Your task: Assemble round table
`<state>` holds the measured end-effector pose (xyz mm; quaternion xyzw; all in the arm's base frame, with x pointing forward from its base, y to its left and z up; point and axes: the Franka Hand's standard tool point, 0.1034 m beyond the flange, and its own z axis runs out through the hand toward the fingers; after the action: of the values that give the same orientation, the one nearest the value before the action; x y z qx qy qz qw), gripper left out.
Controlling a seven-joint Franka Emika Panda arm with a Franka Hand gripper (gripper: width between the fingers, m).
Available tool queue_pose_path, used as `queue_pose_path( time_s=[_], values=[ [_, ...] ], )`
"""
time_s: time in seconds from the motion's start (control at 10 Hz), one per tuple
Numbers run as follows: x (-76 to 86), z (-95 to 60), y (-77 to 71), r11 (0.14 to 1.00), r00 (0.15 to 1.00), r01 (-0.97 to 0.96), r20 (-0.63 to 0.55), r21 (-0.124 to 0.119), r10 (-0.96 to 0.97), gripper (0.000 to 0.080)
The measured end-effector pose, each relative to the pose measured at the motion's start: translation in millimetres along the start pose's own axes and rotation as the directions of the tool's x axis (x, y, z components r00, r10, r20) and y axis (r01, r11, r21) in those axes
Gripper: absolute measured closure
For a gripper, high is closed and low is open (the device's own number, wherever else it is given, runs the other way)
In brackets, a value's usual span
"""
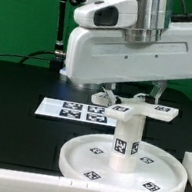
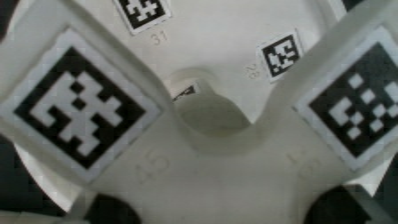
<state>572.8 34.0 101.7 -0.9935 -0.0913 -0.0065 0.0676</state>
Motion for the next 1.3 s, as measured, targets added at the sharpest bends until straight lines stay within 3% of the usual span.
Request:
queue_pose_path(
  time_s=[0.3, 0.7, 1.1, 1.3],
  values=[
    [0.0, 0.7, -1.8, 0.974, 0.974, -0.228, 0.000, 0.007, 0.228, 0.0354],
    [1.6, 0.7, -3.2, 0.853, 0.853, -0.521, -0.002, 0.035, 0.521, 0.0354],
    [4.2, 1.3, -7.3, 0.704, 0.705, -0.708, -0.006, 0.049, 0.709, 0.0353],
    [4.3, 1.3, -7.3, 0.675, 0.676, -0.736, -0.004, 0.051, 0.737, 0.0353]
  ],
)
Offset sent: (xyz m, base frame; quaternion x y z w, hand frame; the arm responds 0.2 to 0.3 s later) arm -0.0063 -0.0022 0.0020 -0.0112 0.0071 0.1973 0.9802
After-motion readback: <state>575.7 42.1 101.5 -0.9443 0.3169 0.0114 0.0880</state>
